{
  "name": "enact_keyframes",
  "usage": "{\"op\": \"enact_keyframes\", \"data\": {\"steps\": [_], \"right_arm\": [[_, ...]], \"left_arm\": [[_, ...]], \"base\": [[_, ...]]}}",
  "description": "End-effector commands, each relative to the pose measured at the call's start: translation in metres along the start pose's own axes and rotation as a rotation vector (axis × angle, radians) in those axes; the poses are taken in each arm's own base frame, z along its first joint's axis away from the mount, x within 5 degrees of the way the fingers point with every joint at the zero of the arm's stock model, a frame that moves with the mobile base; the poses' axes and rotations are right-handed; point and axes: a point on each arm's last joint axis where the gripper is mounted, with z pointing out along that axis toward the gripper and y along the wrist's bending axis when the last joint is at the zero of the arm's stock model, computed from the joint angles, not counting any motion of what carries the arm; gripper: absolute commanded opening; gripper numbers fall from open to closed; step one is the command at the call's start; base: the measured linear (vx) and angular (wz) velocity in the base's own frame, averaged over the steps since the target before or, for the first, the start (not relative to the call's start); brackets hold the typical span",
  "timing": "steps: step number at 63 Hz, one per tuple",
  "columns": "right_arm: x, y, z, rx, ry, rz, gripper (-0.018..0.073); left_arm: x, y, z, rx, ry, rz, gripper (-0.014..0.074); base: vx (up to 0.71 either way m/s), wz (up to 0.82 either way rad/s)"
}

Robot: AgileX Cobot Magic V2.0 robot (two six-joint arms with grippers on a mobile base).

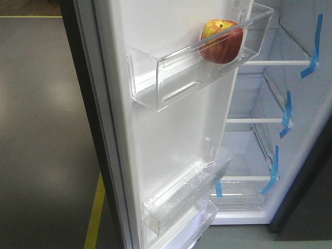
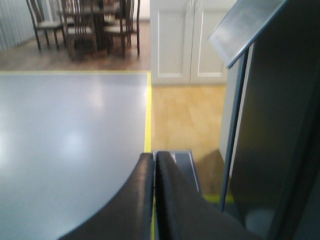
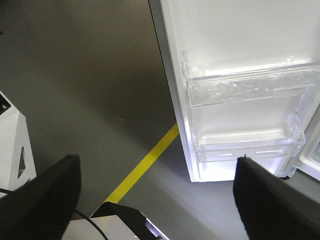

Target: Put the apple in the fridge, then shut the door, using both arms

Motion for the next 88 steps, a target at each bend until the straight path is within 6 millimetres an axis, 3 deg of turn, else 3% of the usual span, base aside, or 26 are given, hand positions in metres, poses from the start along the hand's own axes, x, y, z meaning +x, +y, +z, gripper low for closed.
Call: {"op": "enact_keyframes", "data": {"steps": [1, 14, 39, 58, 70, 88], "right_arm": [[-0.011, 0.002, -0.003, -0.005, -0.063, 0.002, 0.0592], [-0.011, 0.002, -0.003, -0.005, -0.063, 0.002, 0.0592], [-0.011, 0.002, -0.003, -0.005, -0.063, 0.002, 0.0592], [-0.011, 0.002, -0.003, -0.005, -0.063, 0.002, 0.0592], [-0.011, 0.002, -0.003, -0.005, -0.063, 0.002, 0.0592], [-0.011, 0.002, -0.003, -0.005, -0.063, 0.002, 0.0592]], "left_arm": [[-0.028, -0.003, 0.016, 0.006, 0.036, -0.007, -0.0006], [-0.042, -0.005, 0.064, -0.014, 0.267, -0.004, -0.0006], [-0.034, -0.012, 0.171, 0.032, 0.580, 0.023, -0.0006], [-0.031, -0.033, 0.247, 0.232, 0.613, -0.028, -0.0006], [-0.032, -0.049, 0.291, 0.364, 0.595, -0.179, -0.0006], [-0.035, -0.072, 0.327, 0.578, 0.556, -0.328, -0.0006]], "base": [[0.00, 0.00], [0.00, 0.00], [0.00, 0.00], [0.00, 0.00], [0.00, 0.00], [0.00, 0.00]]}}
